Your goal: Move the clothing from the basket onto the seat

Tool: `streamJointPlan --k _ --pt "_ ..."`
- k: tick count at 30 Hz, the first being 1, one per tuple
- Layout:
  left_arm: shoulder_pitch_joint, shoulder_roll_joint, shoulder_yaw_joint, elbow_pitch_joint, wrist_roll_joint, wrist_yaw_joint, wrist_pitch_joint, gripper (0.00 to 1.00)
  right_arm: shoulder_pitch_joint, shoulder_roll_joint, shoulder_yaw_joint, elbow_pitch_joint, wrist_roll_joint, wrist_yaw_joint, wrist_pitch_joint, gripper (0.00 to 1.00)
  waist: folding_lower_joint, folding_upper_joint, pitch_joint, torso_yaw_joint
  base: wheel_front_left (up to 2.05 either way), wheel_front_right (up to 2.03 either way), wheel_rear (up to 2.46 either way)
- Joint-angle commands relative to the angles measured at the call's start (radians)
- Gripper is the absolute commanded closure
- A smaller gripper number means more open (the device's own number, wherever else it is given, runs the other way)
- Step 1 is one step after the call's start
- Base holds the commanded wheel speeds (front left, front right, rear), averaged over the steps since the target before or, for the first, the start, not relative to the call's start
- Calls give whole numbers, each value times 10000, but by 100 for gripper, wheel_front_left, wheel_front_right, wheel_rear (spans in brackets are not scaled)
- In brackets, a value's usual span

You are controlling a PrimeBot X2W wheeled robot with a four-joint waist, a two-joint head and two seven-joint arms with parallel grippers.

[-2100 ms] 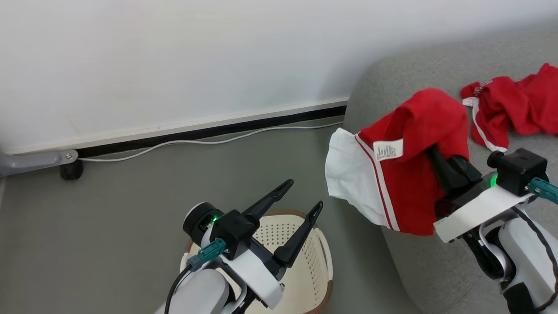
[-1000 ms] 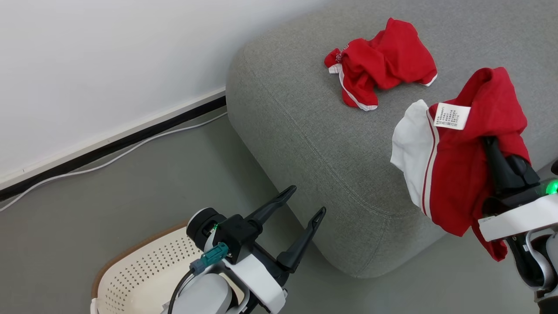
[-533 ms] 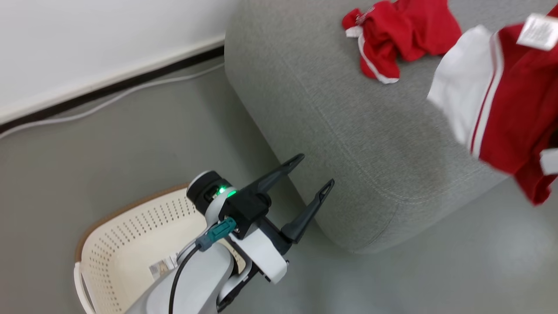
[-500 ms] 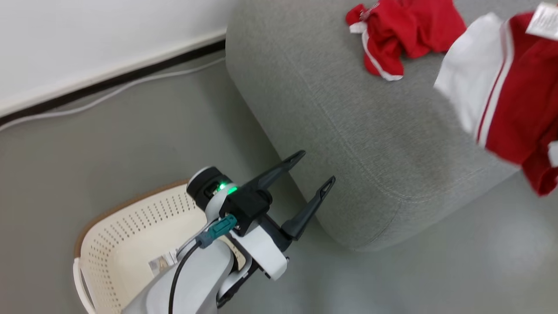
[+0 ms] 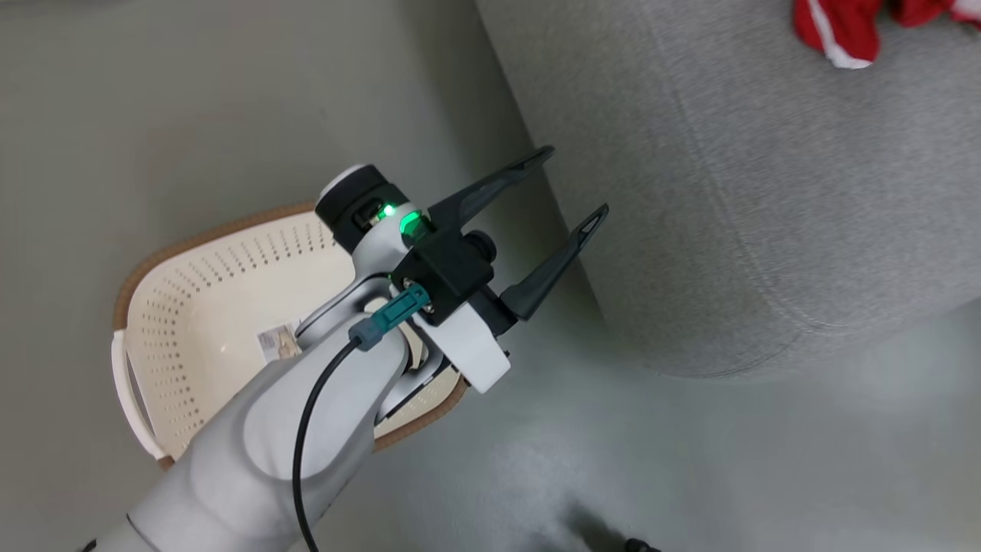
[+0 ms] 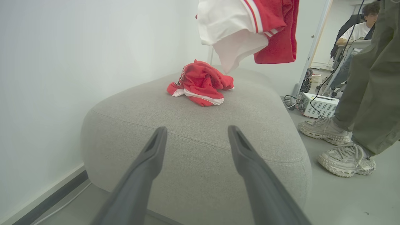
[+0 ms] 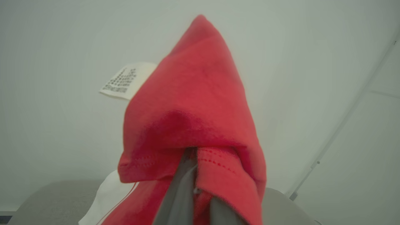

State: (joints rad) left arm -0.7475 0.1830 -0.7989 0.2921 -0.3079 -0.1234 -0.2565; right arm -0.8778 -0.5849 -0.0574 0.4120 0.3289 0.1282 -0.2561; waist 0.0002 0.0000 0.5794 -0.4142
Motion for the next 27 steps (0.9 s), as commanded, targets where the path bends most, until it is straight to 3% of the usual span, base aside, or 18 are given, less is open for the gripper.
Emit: streamJointPlan --k 1,13,19,27 --pt "-500 55 114 -182 92 -73 -53 0 -464 -661 -310 180 -184 25 -57 100 -2 0 718 377 0 0 0" --pt "-883 -6 -443 145 -87 -73 -53 0 -3119 -1267 -1480 2977 -1165 25 -57 100 -2 0 1670 1132 0 0 0" --pt "-853 -75 -454 153 -63 -73 -53 0 -3427 -516 -960 4259 -959 25 -57 100 -2 0 1882 1537 0 0 0" --pt "-542 -240 -440 30 -93 -73 -53 0 -1931 23 -755 5306 -146 25 -57 100 -2 0 1569 1942 0 0 0"
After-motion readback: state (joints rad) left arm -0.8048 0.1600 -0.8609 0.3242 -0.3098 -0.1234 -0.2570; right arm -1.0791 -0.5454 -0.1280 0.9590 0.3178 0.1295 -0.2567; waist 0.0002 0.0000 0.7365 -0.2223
